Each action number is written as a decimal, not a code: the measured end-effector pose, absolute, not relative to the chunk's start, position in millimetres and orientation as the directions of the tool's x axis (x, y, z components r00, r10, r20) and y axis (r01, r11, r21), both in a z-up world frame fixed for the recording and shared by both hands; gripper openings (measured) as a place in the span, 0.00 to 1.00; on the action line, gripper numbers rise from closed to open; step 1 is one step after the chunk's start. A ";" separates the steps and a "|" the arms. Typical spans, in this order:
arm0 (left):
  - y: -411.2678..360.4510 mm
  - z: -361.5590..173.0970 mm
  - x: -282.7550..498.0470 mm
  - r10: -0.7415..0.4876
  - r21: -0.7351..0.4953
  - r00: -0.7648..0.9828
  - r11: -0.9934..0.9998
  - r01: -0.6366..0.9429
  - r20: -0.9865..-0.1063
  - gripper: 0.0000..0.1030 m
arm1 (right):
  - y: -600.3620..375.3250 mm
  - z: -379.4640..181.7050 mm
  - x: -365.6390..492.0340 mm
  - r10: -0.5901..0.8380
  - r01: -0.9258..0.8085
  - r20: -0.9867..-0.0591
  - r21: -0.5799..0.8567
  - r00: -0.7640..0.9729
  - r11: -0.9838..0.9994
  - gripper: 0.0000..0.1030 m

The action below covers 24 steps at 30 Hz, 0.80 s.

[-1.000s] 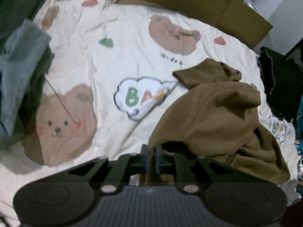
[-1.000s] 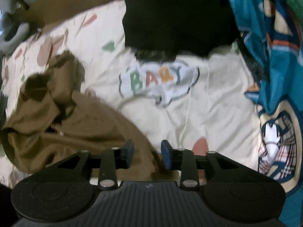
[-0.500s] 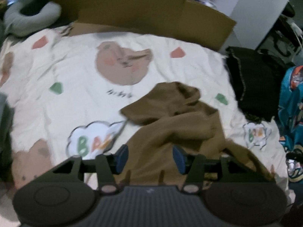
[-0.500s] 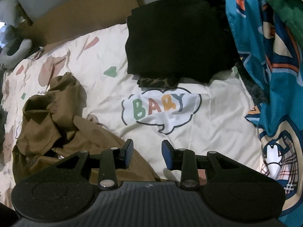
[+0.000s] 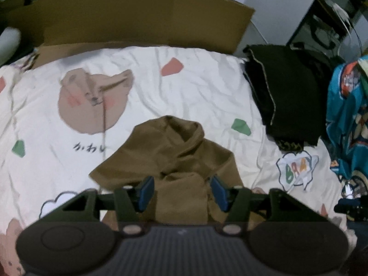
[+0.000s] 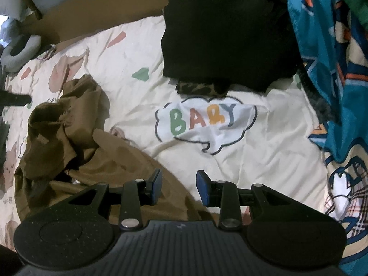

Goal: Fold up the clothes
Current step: 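Open both grippers and release the brown shirt on the bedsheet, then grasp the brown shirt with the left gripper and drag it across the bedsheet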

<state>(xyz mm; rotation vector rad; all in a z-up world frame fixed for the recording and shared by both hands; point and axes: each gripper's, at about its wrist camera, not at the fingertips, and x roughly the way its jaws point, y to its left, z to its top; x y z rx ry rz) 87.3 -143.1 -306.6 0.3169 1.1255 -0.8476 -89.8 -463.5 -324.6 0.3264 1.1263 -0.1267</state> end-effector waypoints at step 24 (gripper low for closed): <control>-131.3 -351.2 87.8 -0.407 -0.176 0.116 0.611 0.772 -0.906 0.12 | -452.9 -344.2 -60.9 0.105 0.225 -0.902 0.215 0.418 0.950 0.39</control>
